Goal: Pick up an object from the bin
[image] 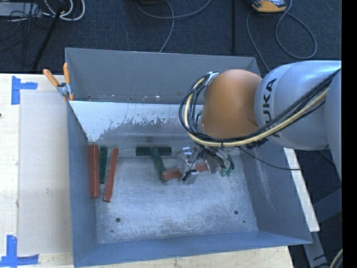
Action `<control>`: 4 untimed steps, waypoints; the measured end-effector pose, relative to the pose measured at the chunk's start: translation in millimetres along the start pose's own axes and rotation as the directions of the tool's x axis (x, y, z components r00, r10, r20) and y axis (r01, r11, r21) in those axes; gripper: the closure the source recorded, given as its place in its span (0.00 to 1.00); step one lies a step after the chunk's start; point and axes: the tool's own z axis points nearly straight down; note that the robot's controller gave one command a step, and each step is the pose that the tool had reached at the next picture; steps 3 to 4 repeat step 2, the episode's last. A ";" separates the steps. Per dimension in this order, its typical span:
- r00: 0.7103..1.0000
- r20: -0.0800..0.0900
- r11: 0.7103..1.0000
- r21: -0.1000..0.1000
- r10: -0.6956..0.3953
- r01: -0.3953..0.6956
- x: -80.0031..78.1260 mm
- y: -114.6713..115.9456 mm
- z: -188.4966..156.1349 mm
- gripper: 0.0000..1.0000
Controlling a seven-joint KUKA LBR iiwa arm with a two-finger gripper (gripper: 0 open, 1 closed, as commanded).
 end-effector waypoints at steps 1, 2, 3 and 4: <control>1.000 -0.003 1.000 0.000 -0.001 0.001 -1.8 0.7 -34.0 1.00; 1.000 -0.007 1.000 -0.001 -0.002 0.002 -2.3 1.2 -34.1 1.00; 1.000 -0.007 1.000 -0.001 -0.002 0.002 -2.3 1.2 -34.1 1.00; 1.000 -0.007 1.000 -0.001 -0.002 0.002 -2.3 1.2 -34.1 1.00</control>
Offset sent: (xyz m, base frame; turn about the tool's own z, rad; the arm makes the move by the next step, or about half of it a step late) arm 0.0001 0.0000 0.0322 0.0000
